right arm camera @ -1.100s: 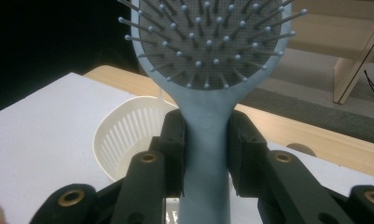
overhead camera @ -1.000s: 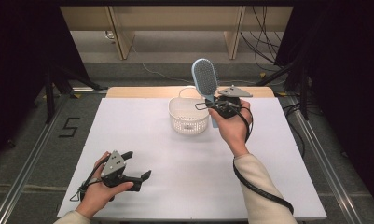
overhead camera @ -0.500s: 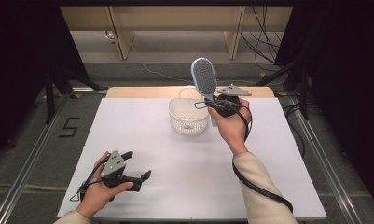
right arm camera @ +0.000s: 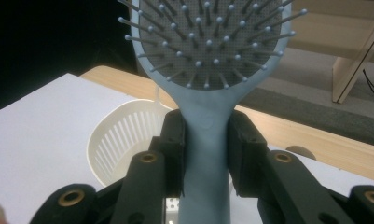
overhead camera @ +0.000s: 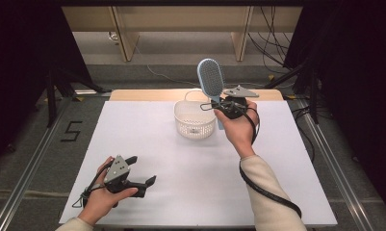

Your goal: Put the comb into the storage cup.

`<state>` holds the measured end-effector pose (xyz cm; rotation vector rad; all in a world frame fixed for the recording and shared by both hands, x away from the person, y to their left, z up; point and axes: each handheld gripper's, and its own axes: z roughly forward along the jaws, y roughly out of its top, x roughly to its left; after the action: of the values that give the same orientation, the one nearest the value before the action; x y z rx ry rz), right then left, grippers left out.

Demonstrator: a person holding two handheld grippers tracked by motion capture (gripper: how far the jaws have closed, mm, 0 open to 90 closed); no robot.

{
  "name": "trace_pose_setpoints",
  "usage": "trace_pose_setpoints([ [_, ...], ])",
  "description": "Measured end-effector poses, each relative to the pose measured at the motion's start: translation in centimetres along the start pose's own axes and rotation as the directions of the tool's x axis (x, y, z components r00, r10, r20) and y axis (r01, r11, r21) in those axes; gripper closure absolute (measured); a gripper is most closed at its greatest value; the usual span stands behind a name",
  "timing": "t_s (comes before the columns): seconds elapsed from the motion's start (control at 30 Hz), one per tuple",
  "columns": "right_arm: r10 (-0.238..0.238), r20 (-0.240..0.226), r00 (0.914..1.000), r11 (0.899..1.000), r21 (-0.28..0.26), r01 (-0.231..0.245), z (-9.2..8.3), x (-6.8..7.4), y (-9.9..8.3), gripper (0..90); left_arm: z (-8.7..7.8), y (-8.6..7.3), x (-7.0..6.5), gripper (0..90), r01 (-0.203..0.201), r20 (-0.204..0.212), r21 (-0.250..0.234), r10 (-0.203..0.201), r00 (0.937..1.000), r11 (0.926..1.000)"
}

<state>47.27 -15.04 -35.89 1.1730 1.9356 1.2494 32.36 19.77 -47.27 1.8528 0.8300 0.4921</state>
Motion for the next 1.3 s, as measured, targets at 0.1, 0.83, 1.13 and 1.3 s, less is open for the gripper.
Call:
trace_pose_setpoints([
  [0.1, -0.002, 0.002, 1.0000, 1.000, 0.003, 0.002, 0.08, -0.01, 0.08, 70.4, -0.01, 0.01, -0.05, 2.7, 0.001, -0.001, 0.000, -0.001, 1.0000, 1.0000],
  [0.83, -0.005, -0.003, 1.0000, 1.000, -0.003, 0.005, 0.55, 0.24, 0.57, 70.4, 0.02, 0.01, -0.03, 2.8, 0.000, 0.000, 0.000, 0.000, 1.0000, 1.0000],
  [1.13, -0.005, -0.002, 1.0000, 1.000, -0.003, 0.005, 0.79, 0.33, 0.81, 70.4, 0.01, 0.02, -0.05, 2.8, 0.002, 0.000, -0.002, -0.002, 1.0000, 1.0000],
  [1.3, -0.007, -0.002, 1.0000, 1.000, -0.002, 0.007, 0.86, 0.36, 0.92, 70.4, -0.01, 0.04, -0.05, 2.8, 0.003, 0.001, -0.003, -0.003, 1.0000, 1.0000],
])
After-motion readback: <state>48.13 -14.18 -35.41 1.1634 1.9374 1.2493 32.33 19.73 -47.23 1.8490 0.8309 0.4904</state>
